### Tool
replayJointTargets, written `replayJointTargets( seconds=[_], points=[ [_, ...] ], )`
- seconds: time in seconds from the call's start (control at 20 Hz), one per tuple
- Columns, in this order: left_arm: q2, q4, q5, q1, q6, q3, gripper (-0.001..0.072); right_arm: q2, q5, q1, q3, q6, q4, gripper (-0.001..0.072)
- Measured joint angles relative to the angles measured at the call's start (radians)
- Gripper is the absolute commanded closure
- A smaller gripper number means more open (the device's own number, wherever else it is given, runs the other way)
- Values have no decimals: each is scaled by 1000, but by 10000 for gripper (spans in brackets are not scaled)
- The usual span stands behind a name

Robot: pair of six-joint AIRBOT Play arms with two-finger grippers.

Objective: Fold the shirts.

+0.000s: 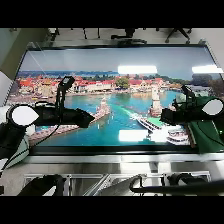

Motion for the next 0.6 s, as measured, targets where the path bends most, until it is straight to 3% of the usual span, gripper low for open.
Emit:
replayJointTargets(
  seconds=[0.2,0.35,0.4,0.45,0.5,0.6],
  points=[
    [0,6,-4,2,0,1,692,0,0,0,0,0,0,691],
    [-3,106,-27,36,-7,42,687,0,0,0,0,0,0,692],
    [-8,173,-45,63,-18,71,608,0,0,0,0,0,0,692],
    [-16,247,-61,95,-29,101,161,0,0,0,0,0,0,692],
    [-28,334,-80,137,-39,134,7,0,0,0,0,0,0,692],
    [-64,482,-112,239,-60,191,7,0,0,0,0,0,0,692]
  ],
)
